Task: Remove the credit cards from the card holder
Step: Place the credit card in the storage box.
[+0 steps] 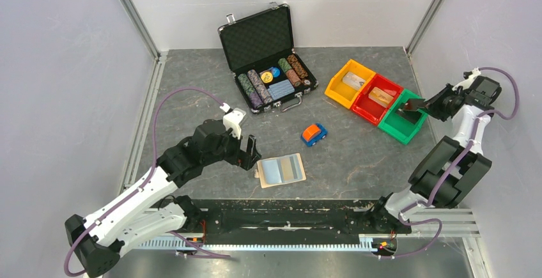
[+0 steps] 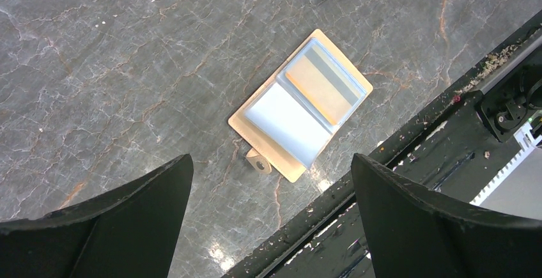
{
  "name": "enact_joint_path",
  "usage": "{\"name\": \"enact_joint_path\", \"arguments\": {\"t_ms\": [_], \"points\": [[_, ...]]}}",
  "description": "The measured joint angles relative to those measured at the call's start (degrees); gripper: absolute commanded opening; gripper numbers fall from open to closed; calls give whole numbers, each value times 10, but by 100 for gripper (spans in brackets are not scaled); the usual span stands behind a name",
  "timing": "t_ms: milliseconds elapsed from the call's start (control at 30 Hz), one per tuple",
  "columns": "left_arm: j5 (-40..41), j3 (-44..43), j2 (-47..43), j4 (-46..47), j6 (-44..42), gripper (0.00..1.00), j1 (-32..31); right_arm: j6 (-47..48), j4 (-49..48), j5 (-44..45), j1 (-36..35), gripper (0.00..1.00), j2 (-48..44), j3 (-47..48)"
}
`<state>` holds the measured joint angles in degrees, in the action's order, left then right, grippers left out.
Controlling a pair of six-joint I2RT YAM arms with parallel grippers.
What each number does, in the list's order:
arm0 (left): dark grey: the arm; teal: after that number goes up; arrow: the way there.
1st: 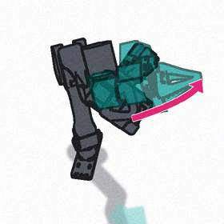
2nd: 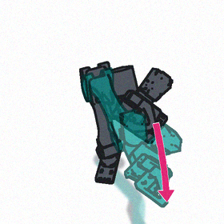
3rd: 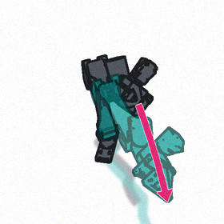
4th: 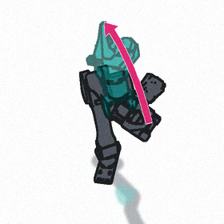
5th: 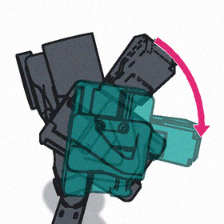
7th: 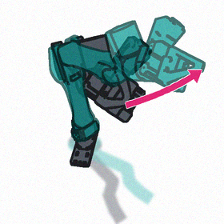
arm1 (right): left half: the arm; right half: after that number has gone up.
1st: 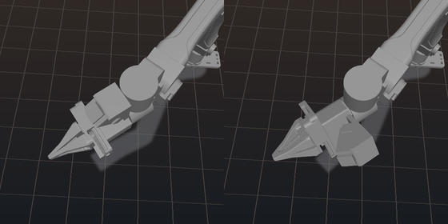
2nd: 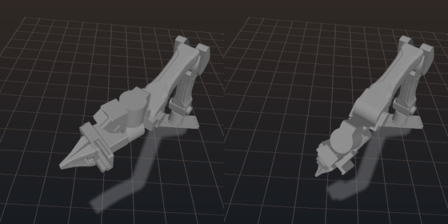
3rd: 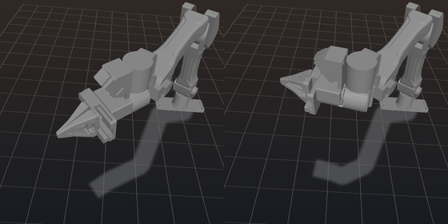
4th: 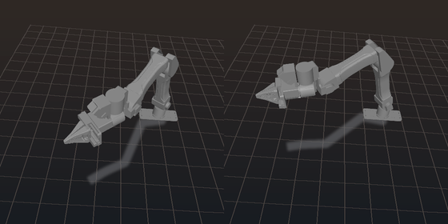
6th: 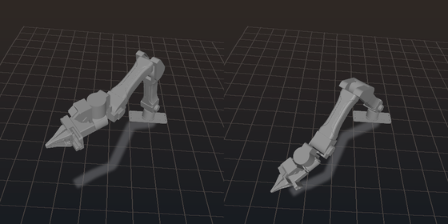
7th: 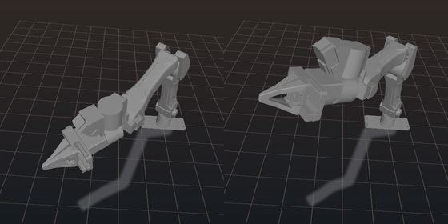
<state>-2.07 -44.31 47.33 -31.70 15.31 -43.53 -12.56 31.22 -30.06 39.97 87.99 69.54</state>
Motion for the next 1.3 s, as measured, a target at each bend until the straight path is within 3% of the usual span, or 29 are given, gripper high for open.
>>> {"name": "enact_joint_path", "arguments": {"t_ms": [1300], "points": [[3, 0, 9, -1, 0, 100, 0, -34, -75, 89, -49, 0, 117, 32]]}}
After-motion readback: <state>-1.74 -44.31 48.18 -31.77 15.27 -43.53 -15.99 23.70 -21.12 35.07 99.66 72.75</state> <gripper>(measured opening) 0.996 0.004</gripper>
